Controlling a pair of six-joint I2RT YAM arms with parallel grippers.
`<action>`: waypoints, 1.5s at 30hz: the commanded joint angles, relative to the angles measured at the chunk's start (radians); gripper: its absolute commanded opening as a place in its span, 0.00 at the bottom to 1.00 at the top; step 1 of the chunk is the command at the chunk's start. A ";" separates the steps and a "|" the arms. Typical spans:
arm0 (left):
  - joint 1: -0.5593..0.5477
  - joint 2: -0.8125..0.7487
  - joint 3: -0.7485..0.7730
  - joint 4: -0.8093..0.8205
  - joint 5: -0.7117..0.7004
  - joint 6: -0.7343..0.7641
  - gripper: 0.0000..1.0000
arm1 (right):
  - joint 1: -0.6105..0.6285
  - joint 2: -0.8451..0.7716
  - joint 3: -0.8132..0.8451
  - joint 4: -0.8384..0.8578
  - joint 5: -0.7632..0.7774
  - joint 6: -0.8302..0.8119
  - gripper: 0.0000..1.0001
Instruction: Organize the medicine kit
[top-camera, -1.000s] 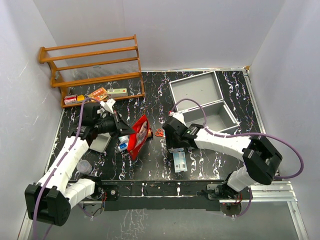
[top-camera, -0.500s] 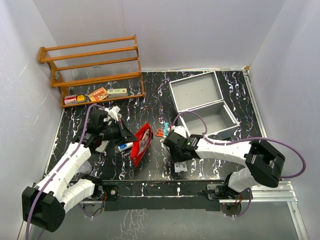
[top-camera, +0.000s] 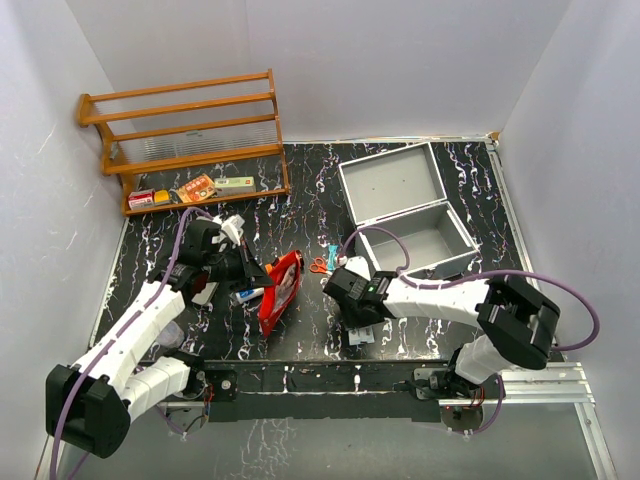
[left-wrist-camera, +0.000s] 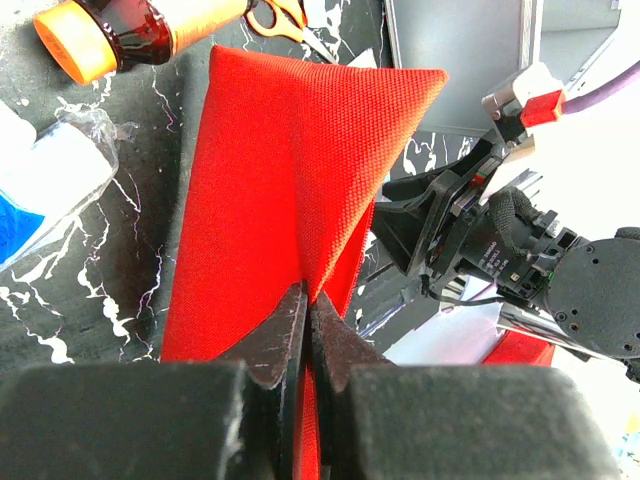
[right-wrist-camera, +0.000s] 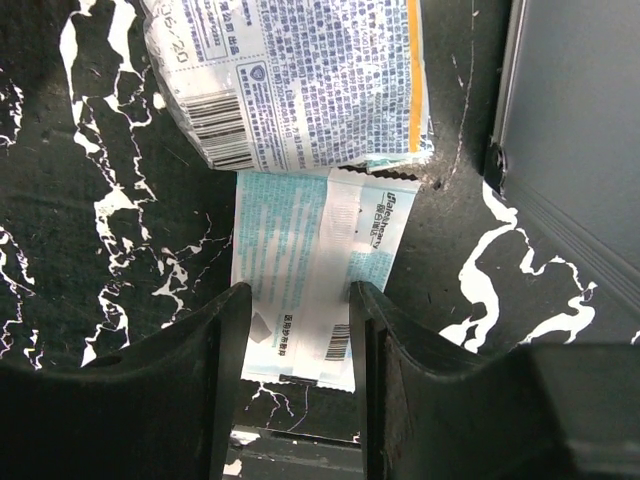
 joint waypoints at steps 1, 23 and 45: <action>-0.007 -0.007 0.049 -0.020 0.035 0.050 0.00 | 0.009 0.036 0.016 0.037 -0.001 -0.010 0.42; -0.007 -0.006 0.107 -0.105 0.043 0.151 0.00 | 0.056 0.078 0.184 -0.097 0.059 0.001 0.39; -0.008 -0.029 0.097 -0.136 0.034 0.156 0.00 | 0.056 0.163 0.123 0.028 -0.001 0.010 0.09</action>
